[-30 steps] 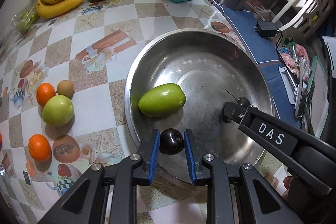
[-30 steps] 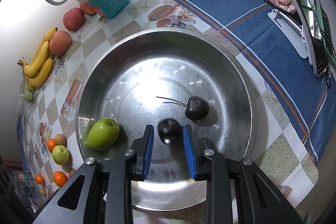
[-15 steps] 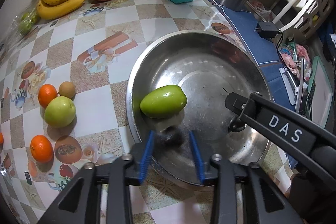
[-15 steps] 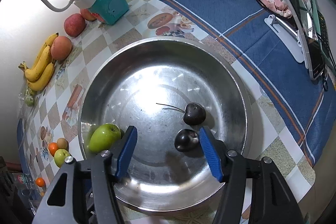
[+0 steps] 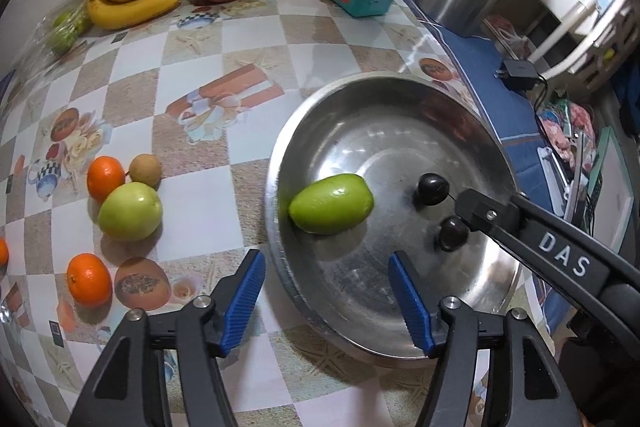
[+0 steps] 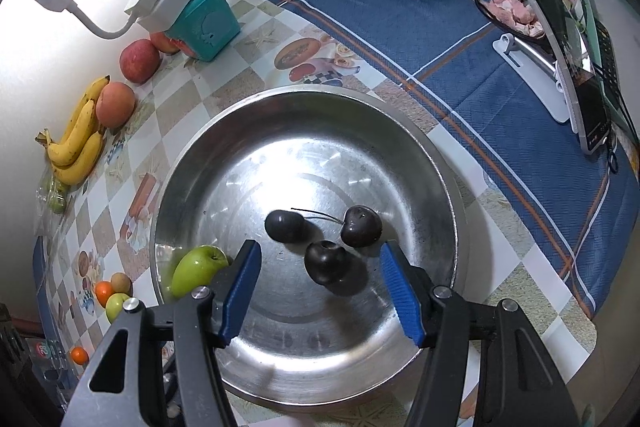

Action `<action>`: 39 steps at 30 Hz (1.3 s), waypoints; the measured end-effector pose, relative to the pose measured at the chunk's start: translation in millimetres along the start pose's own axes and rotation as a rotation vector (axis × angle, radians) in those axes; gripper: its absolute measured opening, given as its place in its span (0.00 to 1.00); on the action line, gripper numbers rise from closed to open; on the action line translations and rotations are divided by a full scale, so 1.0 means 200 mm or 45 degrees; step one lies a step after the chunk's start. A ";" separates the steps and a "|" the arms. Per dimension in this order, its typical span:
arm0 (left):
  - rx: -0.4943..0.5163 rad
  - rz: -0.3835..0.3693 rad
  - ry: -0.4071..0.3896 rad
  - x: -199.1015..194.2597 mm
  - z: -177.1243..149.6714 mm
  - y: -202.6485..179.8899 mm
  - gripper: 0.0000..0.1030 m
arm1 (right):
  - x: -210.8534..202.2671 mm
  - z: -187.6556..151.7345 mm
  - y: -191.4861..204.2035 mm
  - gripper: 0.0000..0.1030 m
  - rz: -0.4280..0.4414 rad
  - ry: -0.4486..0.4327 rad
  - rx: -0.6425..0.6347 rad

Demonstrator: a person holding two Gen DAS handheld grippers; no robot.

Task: Organize fruits
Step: 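Open the left tool releasing its plum while the right tool releases its plum into the bowl, then lift both open tools away from the bowl toward the fruit on the table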

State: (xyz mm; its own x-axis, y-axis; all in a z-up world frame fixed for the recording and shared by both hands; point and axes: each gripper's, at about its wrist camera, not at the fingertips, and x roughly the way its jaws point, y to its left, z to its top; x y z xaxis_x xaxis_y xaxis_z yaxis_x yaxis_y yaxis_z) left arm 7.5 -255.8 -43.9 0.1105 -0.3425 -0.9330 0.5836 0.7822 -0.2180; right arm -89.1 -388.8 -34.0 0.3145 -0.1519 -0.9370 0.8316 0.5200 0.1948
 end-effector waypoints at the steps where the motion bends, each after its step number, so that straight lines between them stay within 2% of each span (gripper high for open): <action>1: -0.013 0.003 -0.001 0.00 0.00 0.01 0.67 | 0.00 0.00 0.00 0.62 0.000 0.000 0.001; 8: -0.130 0.065 -0.033 -0.03 0.03 0.14 0.72 | 0.00 0.00 0.00 0.61 0.000 0.000 0.000; 14: -0.296 0.143 -0.067 -0.08 0.04 0.31 0.79 | 0.01 0.00 0.01 0.61 0.002 0.003 -0.011; 24: -0.521 0.197 -0.113 -0.18 0.02 0.56 0.87 | 0.01 0.00 0.04 0.61 0.006 0.007 -0.052; 31: -0.607 0.208 -0.123 -0.19 0.01 0.65 0.88 | 0.01 0.00 0.06 0.61 0.010 0.008 -0.075; 37: -0.616 0.219 -0.123 -0.19 0.01 0.66 0.97 | 0.03 0.00 0.07 0.61 0.009 0.022 -0.089; 38: -0.614 0.220 -0.123 -0.19 0.01 0.66 0.97 | 0.03 0.00 0.07 0.62 0.010 0.025 -0.091; 39: -0.612 0.221 -0.121 -0.19 0.01 0.66 0.97 | 0.03 0.00 0.07 0.69 0.009 0.028 -0.093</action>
State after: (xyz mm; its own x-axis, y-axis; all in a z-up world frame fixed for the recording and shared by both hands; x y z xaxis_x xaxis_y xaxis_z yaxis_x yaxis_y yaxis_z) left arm 81.8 -139.8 -37.0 0.2583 -0.2144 -0.9420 0.1171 0.9748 -0.1898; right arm -75.3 -382.8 -37.6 0.3092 -0.1299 -0.9421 0.7935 0.5813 0.1803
